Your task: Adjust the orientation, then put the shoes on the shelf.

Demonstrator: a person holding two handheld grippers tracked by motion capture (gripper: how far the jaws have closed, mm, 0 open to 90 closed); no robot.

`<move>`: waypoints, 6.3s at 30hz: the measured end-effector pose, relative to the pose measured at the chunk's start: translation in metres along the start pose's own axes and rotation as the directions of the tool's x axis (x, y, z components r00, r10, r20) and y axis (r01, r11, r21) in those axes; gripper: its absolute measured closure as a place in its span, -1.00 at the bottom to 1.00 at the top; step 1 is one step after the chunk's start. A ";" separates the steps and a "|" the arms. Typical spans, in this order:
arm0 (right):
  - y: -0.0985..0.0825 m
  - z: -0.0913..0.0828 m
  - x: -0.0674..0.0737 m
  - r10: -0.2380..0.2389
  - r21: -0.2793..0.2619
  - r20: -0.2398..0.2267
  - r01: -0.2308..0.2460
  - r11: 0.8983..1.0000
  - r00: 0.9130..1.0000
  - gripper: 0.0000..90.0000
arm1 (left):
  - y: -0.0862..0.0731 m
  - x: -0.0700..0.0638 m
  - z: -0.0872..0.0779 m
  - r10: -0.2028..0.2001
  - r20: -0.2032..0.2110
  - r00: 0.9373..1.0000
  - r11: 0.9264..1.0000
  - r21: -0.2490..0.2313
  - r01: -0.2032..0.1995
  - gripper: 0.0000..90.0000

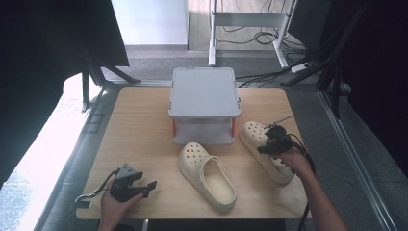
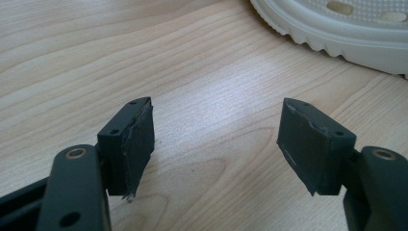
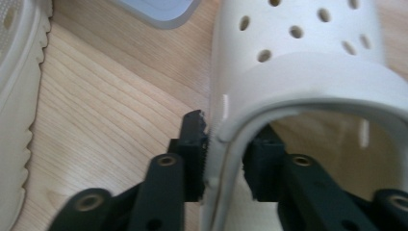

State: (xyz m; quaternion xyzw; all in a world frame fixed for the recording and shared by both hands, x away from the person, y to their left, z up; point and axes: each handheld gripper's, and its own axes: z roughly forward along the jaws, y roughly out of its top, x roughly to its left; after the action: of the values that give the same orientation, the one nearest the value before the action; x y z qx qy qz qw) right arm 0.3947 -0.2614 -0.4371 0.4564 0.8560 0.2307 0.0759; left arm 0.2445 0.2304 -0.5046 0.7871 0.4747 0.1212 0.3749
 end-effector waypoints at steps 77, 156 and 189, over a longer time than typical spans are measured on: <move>0.012 0.012 0.119 -0.133 -0.096 -0.108 0.123 0.988 0.985 0.31 | 0.001 0.000 -0.002 -0.005 0.010 1.000 1.000 -0.008 0.005 -0.34; 0.025 -0.002 0.145 -0.196 -0.086 -0.082 0.189 0.978 0.977 0.47 | 0.001 0.001 -0.001 0.000 0.009 1.000 1.000 -0.010 0.000 -0.34; 0.057 -0.091 0.158 -0.297 -0.214 -0.181 0.257 0.942 0.938 0.47 | 0.001 0.002 0.000 -0.001 0.013 1.000 1.000 -0.010 0.001 -0.34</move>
State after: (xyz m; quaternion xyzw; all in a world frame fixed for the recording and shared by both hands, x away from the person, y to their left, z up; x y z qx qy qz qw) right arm 0.3158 -0.1348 -0.3181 0.2946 0.8895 0.3442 0.0594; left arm 0.2462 0.2317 -0.5036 0.7857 0.4721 0.1180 0.3819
